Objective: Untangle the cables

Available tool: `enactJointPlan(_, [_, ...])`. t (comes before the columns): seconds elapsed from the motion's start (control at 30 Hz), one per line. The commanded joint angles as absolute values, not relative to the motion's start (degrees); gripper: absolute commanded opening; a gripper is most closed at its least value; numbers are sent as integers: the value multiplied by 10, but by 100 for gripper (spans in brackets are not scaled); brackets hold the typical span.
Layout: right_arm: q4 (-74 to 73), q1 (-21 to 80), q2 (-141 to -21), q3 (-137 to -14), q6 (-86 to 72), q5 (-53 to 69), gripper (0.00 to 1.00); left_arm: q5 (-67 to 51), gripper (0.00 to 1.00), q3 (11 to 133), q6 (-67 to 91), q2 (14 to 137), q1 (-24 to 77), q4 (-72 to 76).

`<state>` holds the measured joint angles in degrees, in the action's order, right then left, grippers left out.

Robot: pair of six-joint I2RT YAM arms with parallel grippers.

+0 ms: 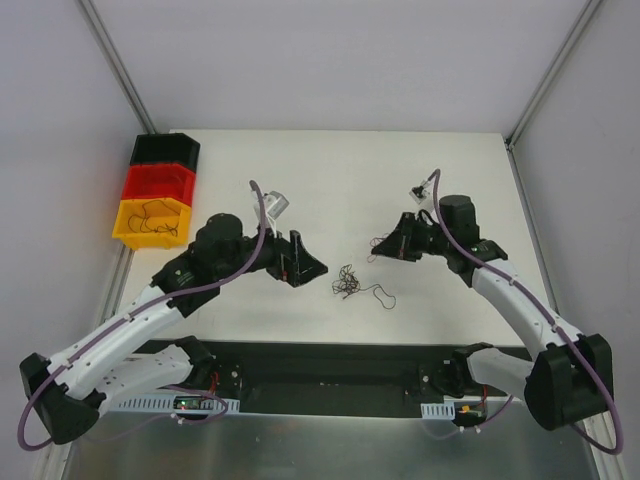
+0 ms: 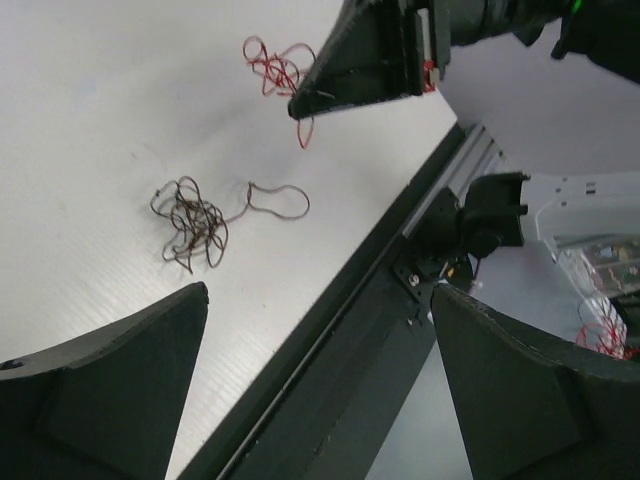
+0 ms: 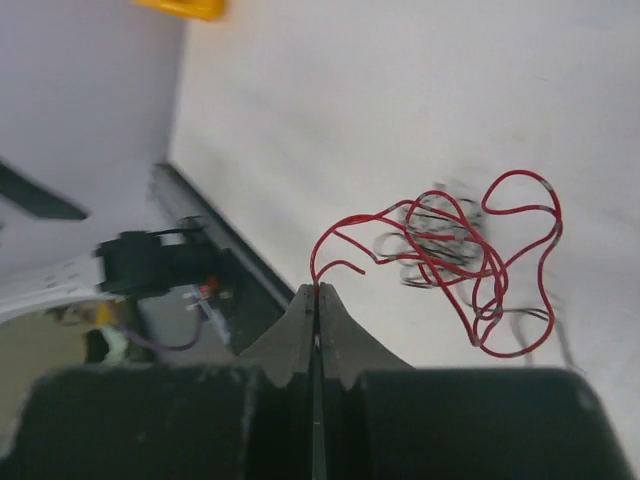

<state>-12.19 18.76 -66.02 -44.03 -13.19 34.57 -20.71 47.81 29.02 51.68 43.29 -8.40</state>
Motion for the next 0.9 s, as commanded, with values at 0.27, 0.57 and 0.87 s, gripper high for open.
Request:
enactJointPlan(0.27, [-16, 306, -540, -511, -195, 584, 0, -225, 84, 464, 272, 466, 434, 62])
enactJointPlan(0.57, [-29, 385, -520, -525, -151, 584, 0, -384, 82, 447, 326, 535, 433, 204])
enactJointPlan(0.87, [-4, 409, -504, -526, -161, 620, 0, -394, 44, 403, 315, 502, 434, 252])
